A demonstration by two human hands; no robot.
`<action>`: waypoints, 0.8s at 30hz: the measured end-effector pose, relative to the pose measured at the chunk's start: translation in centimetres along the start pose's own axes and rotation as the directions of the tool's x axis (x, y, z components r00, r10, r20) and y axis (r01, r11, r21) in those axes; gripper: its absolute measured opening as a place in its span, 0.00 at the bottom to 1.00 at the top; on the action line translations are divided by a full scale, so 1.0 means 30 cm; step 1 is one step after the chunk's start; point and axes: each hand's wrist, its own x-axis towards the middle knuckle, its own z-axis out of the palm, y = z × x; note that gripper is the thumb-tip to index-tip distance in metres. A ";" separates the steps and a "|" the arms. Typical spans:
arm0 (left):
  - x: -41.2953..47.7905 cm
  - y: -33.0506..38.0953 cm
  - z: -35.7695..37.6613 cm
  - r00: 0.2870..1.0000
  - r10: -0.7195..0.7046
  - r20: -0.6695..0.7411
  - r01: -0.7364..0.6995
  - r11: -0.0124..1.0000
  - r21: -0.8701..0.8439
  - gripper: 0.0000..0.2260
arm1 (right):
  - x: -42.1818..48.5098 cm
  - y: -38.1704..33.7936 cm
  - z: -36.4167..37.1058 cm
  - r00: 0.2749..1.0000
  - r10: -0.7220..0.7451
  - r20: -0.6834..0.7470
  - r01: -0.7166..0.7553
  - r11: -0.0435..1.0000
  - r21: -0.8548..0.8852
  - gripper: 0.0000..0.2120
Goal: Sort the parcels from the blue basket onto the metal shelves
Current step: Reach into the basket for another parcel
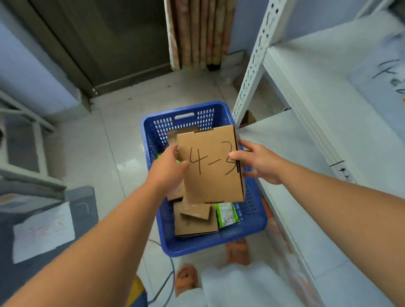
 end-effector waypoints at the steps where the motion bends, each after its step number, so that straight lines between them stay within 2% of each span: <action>1: -0.034 0.032 -0.024 1.000 0.014 -0.001 -0.014 1.000 -0.018 0.23 | -0.056 -0.025 0.015 1.000 -0.025 -0.011 0.025 1.000 0.013 0.33; 3: -0.093 0.089 -0.064 0.999 0.040 -0.012 -0.041 0.997 -0.068 0.23 | -0.173 -0.073 0.039 0.995 -0.079 -0.064 0.082 0.996 0.044 0.28; 6: -0.178 0.191 -0.097 0.995 0.100 -0.009 -0.101 0.983 -0.153 0.16 | -0.367 -0.126 0.057 0.962 -0.168 -0.215 0.179 0.983 0.034 0.19; 8: -0.238 0.278 -0.097 0.986 0.164 0.032 -0.153 0.964 -0.216 0.17 | -0.488 -0.143 0.044 0.926 -0.208 -0.314 0.229 0.973 0.030 0.23; 10: -0.316 0.373 -0.084 0.966 0.238 0.100 -0.207 0.946 -0.248 0.28 | -0.615 -0.150 0.012 0.890 -0.218 -0.399 0.250 0.968 0.027 0.29; 13: -0.432 0.504 -0.042 0.919 0.340 0.201 -0.307 0.935 -0.180 0.35 | -0.805 -0.135 -0.053 0.835 -0.214 -0.507 0.257 0.966 0.015 0.32; 15: -0.496 0.577 0.008 0.883 0.400 0.247 -0.383 0.917 -0.115 0.35 | -0.922 -0.099 -0.103 0.784 -0.199 -0.589 0.267 0.963 0.031 0.32; 17: -0.553 0.632 0.071 0.837 0.454 0.305 -0.461 0.886 -0.051 0.35 | -1.032 -0.053 -0.145 0.741 -0.186 -0.645 0.255 0.967 0.014 0.36; 20: -0.661 0.685 0.178 0.774 0.505 0.382 -0.559 0.828 0.040 0.34 | -1.183 0.034 -0.184 0.715 -0.208 -0.668 0.162 0.978 -0.130 0.43; 24: -0.836 0.705 0.337 0.698 0.553 0.455 -0.673 0.724 0.152 0.29 | -1.354 0.181 -0.214 0.689 -0.209 -0.694 0.022 0.963 -0.269 0.41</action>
